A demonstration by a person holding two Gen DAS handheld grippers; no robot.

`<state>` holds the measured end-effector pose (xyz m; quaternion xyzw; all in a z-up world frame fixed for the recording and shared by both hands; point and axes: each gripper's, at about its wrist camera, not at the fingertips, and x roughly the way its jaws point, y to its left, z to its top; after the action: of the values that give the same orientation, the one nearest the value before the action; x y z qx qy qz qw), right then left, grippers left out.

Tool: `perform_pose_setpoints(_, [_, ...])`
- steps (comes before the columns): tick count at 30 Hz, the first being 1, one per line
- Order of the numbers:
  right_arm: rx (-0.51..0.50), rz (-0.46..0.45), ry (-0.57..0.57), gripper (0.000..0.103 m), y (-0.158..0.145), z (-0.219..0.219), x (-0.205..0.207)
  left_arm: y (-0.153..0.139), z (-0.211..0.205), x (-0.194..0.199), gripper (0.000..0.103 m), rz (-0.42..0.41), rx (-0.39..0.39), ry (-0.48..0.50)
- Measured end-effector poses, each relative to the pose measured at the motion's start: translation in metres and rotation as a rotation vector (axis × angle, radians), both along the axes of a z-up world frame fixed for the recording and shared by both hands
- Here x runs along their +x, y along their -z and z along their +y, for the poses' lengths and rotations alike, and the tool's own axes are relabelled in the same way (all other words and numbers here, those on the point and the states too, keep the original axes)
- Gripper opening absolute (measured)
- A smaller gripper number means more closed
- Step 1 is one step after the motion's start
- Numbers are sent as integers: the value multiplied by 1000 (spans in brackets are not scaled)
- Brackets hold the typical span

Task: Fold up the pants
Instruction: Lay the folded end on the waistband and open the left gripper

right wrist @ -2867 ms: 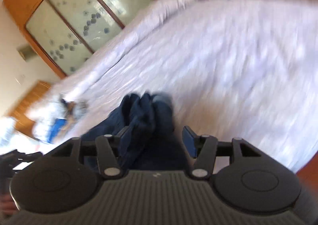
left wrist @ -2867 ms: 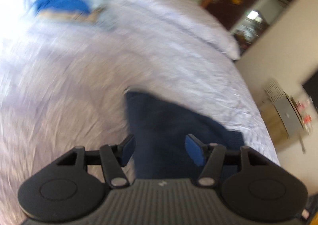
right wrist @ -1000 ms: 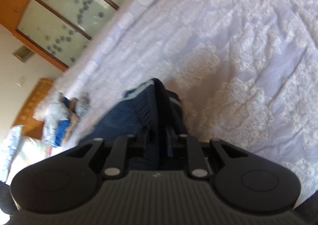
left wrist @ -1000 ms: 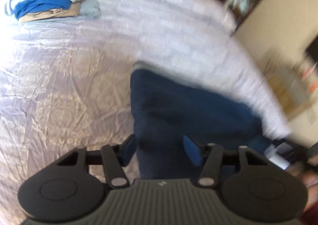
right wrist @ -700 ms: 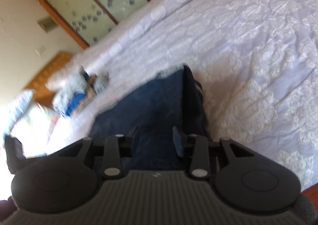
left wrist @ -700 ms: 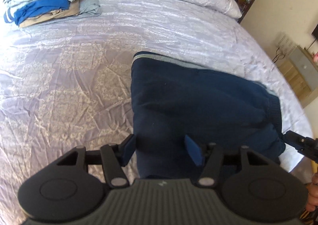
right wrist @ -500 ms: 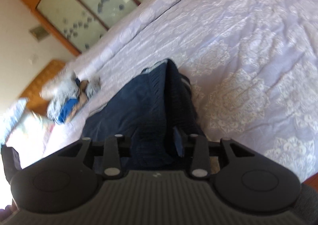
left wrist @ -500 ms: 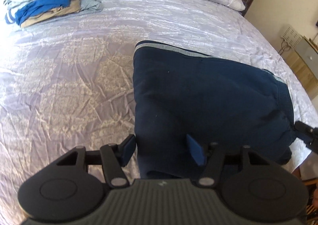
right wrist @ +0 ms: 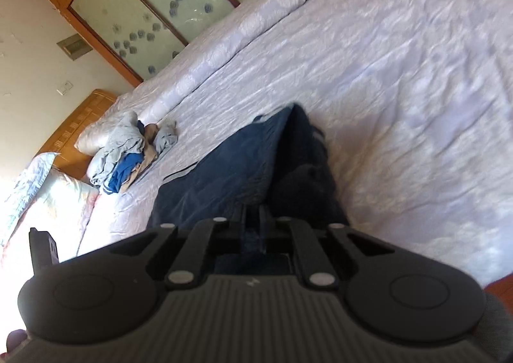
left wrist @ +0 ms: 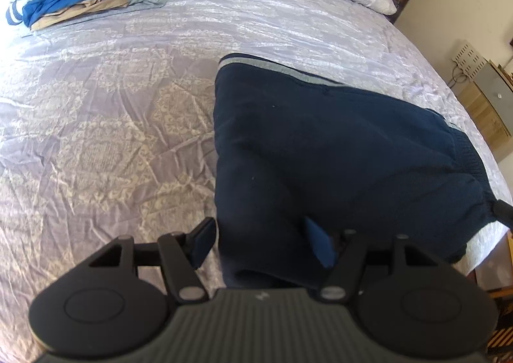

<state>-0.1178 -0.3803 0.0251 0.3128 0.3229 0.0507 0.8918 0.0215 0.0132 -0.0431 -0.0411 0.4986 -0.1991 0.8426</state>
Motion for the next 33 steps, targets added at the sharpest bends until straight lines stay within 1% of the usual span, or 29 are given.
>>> perform_pose_setpoints(2, [-42,28,19,2,3,-2,-9,0,-5,-5,62,-23,36,22])
perform_pose_setpoints(3, [-67,58,44,2,10,-5,-12,0,-8,-7,62,-38,53,30])
perform_pose_setpoints(4, [-62,99,71,2,22,-10,-13,1,-10,-8,63,-49,65,34])
perform_pose_setpoints(6, [-6,172,135,2,46,-24,-15,1,-12,-7,65,-54,77,33])
perform_pose_setpoints(7, [32,171,157,2,51,-29,-18,1,-12,-6,68,-56,85,30])
perform_pose_setpoints(8, [69,149,167,5,51,-31,-21,0,-12,-7,68,-59,89,29])
perform_pose_setpoints(9, [77,119,163,6,46,-31,-21,-2,-12,-7,68,-61,91,28])
perform_pose_setpoints(10, [50,93,150,7,38,-28,-20,-3,-12,-8,68,-63,94,22])
perform_pose_setpoints(13, [-72,33,118,7,14,-13,-16,-11,-12,-14,68,-77,107,3])
perform_pose_setpoints(17, [-140,-10,51,9,3,8,-13,-23,-8,-29,67,-89,126,-23])
perform_pose_setpoints(20, [-166,-14,-8,11,7,25,-9,-31,-5,-40,66,-110,157,-34])
perform_pose_setpoints(24, [-161,20,-65,15,19,43,-3,-36,-1,-50,65,-113,170,-47])
perform_pose_setpoints(28, [-160,48,-98,16,24,55,-4,-35,3,-55,65,-111,187,-53])
perform_pose_setpoints(30, [-166,51,-105,21,24,60,-6,-33,5,-56,65,-101,191,-60])
perform_pose_setpoints(33, [-164,51,-105,23,24,63,-9,-31,9,-58,65,-89,185,-67])
